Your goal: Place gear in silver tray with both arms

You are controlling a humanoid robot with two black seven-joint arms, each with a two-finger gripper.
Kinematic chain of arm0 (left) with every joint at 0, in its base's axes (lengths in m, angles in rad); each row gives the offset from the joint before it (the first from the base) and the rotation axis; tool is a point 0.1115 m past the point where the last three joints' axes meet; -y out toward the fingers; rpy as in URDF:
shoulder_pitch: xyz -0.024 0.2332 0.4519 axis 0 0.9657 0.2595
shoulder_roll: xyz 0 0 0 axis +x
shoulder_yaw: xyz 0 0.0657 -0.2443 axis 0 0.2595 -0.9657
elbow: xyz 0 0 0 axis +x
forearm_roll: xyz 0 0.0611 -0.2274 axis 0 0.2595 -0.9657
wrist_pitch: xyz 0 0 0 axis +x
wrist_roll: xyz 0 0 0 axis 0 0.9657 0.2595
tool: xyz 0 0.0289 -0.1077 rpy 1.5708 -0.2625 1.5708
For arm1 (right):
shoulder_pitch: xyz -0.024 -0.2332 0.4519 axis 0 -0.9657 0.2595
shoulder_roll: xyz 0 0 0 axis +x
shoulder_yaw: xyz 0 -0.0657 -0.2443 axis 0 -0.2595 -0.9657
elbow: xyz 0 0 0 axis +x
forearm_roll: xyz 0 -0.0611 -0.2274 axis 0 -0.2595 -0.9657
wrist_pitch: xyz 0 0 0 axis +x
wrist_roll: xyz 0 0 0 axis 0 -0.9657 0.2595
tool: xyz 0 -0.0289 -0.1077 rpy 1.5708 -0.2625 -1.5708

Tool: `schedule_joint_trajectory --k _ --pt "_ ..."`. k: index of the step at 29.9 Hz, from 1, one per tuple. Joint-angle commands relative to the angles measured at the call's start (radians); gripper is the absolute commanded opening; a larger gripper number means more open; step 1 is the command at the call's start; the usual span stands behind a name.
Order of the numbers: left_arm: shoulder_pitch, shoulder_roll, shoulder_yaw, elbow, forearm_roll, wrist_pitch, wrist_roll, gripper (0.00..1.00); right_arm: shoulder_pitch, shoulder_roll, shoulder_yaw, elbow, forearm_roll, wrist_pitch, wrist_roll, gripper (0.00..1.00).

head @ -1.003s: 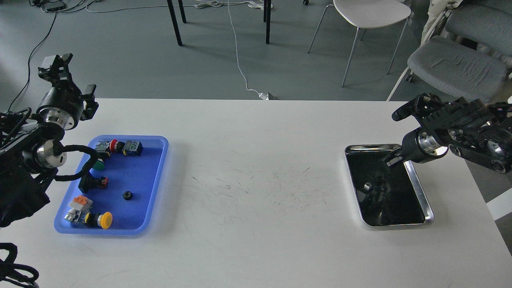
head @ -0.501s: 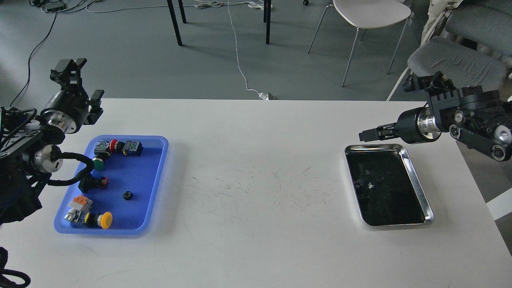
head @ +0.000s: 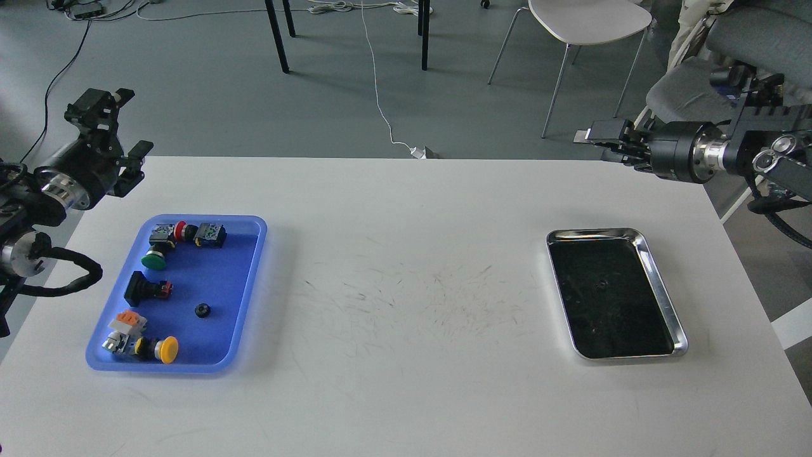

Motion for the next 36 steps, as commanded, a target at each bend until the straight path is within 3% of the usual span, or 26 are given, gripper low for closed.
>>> schedule_joint_trajectory --k 1,5,21,28,36 --pt "-0.003 0.043 -0.001 -0.022 0.075 -0.049 -0.02 0.98 -0.041 -0.014 0.105 0.002 0.089 -0.014 -0.001 0.74" --pt "0.004 0.098 -0.001 -0.08 0.153 -0.049 -0.05 0.98 -0.084 -0.022 0.193 0.0 0.183 -0.026 -0.001 0.74" --pt "0.089 0.406 0.006 -0.611 0.575 -0.049 -0.076 0.98 -0.285 -0.016 0.401 0.006 0.332 -0.092 0.005 0.76" --pt "0.093 0.463 0.032 -0.663 0.723 -0.049 -0.076 0.98 -0.308 -0.019 0.435 0.003 0.332 -0.092 0.008 0.78" --pt "0.091 0.476 0.101 -0.663 0.814 0.211 -0.073 0.98 -0.32 -0.016 0.451 0.0 0.332 -0.094 0.009 0.78"
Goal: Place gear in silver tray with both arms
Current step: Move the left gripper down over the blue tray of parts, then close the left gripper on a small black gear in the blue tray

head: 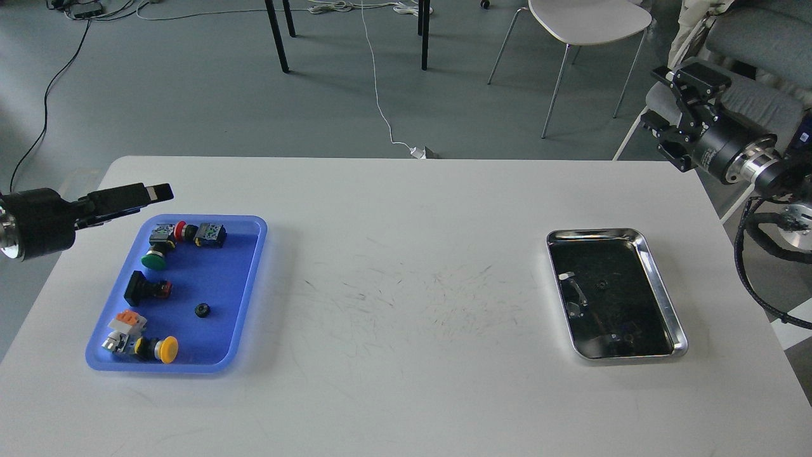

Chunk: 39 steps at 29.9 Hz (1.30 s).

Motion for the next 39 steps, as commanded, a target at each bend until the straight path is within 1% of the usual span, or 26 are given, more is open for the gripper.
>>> schedule_joint_trajectory --k 1,2,4,5,8,9,10,12,15,19,25,29,34,36,39 --pt "0.001 -0.005 0.01 0.008 -0.004 0.11 0.005 0.98 -0.004 0.006 0.003 0.001 0.0 -0.002 0.0 0.78" --pt "0.004 -0.013 0.012 0.019 -0.013 0.13 0.008 0.98 -0.004 0.006 0.003 0.001 0.0 -0.008 0.0 0.78" --pt "0.024 0.002 0.016 -0.004 -0.041 0.168 0.001 0.98 -0.007 0.007 0.003 0.001 0.0 -0.019 0.0 0.78" --pt "0.055 0.005 0.022 -0.016 -0.064 0.17 0.004 0.98 -0.009 0.007 0.001 0.003 0.0 -0.019 0.0 0.78" --pt "0.081 0.015 0.018 -0.027 -0.118 0.135 0.011 0.98 -0.013 0.009 0.001 0.003 0.0 -0.021 0.0 0.78" --pt "0.082 0.022 0.012 -0.037 -0.127 0.117 -0.002 0.98 -0.013 0.009 0.001 0.003 0.0 -0.021 0.0 0.78" --pt "0.084 0.039 0.018 -0.047 -0.127 0.107 -0.006 0.98 -0.013 0.009 0.001 0.003 0.0 -0.021 0.0 0.78" --pt "0.087 0.048 0.018 -0.062 -0.126 0.101 -0.006 0.98 -0.015 0.009 0.0 0.003 0.0 -0.021 0.0 0.78" --pt "0.092 0.064 0.026 -0.12 -0.113 0.101 -0.006 0.98 -0.021 0.009 0.0 0.004 0.0 -0.021 0.0 0.78" --pt "0.095 0.07 0.027 -0.178 0.026 0.101 -0.006 0.98 -0.021 0.009 0.0 0.003 0.0 -0.021 0.0 0.78" --pt "0.086 0.054 0.024 -0.183 0.241 0.119 -0.006 0.98 -0.025 0.009 -0.002 0.003 0.0 -0.021 0.0 0.78" --pt "0.095 -0.002 0.027 -0.183 0.351 0.152 -0.006 0.98 -0.027 0.01 -0.002 0.003 0.0 -0.022 0.0 0.78" --pt "0.112 -0.044 0.038 -0.177 0.468 0.156 -0.006 0.98 -0.025 0.009 -0.002 0.004 0.0 -0.021 0.0 0.79" --pt "0.113 -0.062 0.044 -0.165 0.517 0.173 -0.006 0.98 -0.025 0.007 -0.002 0.003 0.0 -0.021 0.0 0.8" --pt "0.115 -0.103 0.058 -0.163 0.536 0.179 -0.006 0.98 -0.027 0.004 -0.002 0.003 0.0 -0.022 0.0 0.8"
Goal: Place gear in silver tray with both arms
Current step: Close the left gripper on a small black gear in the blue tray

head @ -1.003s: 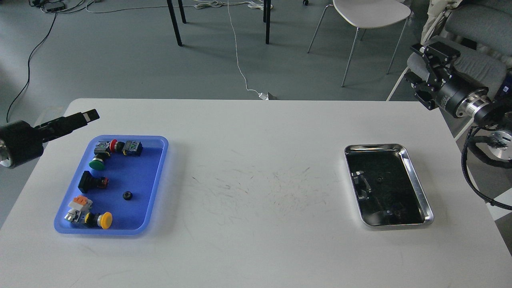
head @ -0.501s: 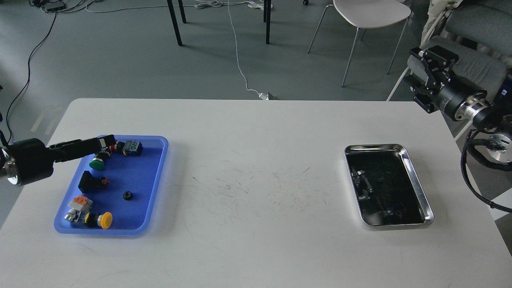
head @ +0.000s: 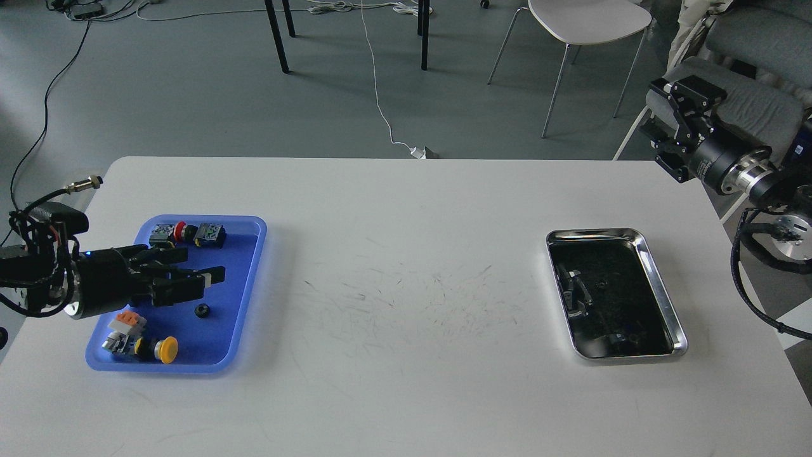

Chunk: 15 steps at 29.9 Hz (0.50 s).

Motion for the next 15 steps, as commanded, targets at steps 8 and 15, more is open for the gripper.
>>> schedule_joint_trajectory --k 8,15 --pt "0.003 -0.048 0.038 0.06 0.086 0.041 0.0 0.93 0.0 -0.005 0.008 0.001 0.0 -0.001 0.0 0.8" --pt "0.006 -0.051 0.1 0.112 0.104 0.094 0.0 0.9 0.0 -0.006 0.009 0.004 0.0 -0.001 0.0 0.81"
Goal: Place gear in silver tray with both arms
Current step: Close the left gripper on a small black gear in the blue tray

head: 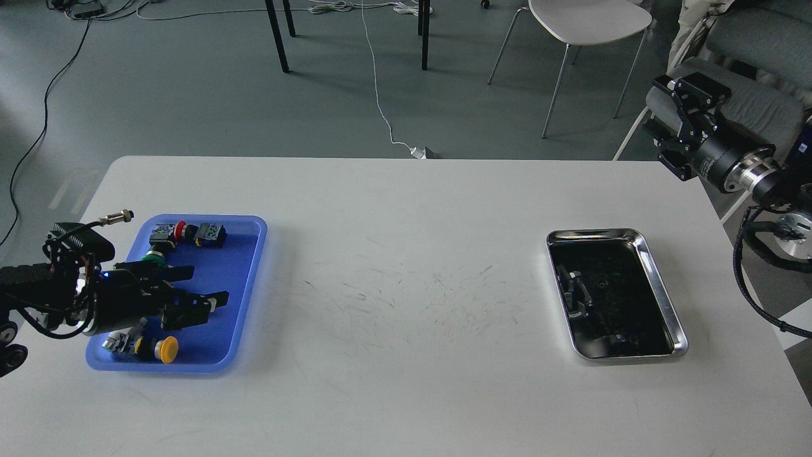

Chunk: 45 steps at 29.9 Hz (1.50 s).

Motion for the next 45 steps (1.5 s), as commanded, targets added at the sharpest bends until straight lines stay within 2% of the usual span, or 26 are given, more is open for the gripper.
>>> schedule_joint_trajectory --k 1,8,13,25,27,45 --pt "0.002 0.001 0.034 0.01 0.002 0.036 0.0 0.9 0.0 -0.001 0.003 0.001 0.0 0.0 0.0 0.81" --pt "0.003 -0.004 0.046 0.024 0.028 0.066 0.0 0.84 0.0 -0.001 0.005 0.001 0.0 0.0 0.0 0.81" --pt "0.003 -0.038 0.046 0.091 0.051 0.095 0.0 0.83 -0.001 -0.003 0.005 0.001 0.0 0.002 0.0 0.81" --pt "0.008 -0.056 0.084 0.102 0.058 0.126 0.0 0.77 -0.001 -0.003 0.002 0.001 0.0 0.002 0.0 0.82" --pt "0.011 -0.058 0.095 0.105 0.058 0.139 0.0 0.73 -0.001 -0.003 0.0 0.001 0.0 0.002 0.0 0.82" --pt "0.025 -0.076 0.107 0.154 0.057 0.188 0.0 0.67 -0.001 -0.003 -0.003 0.0 -0.002 0.002 0.0 0.82"
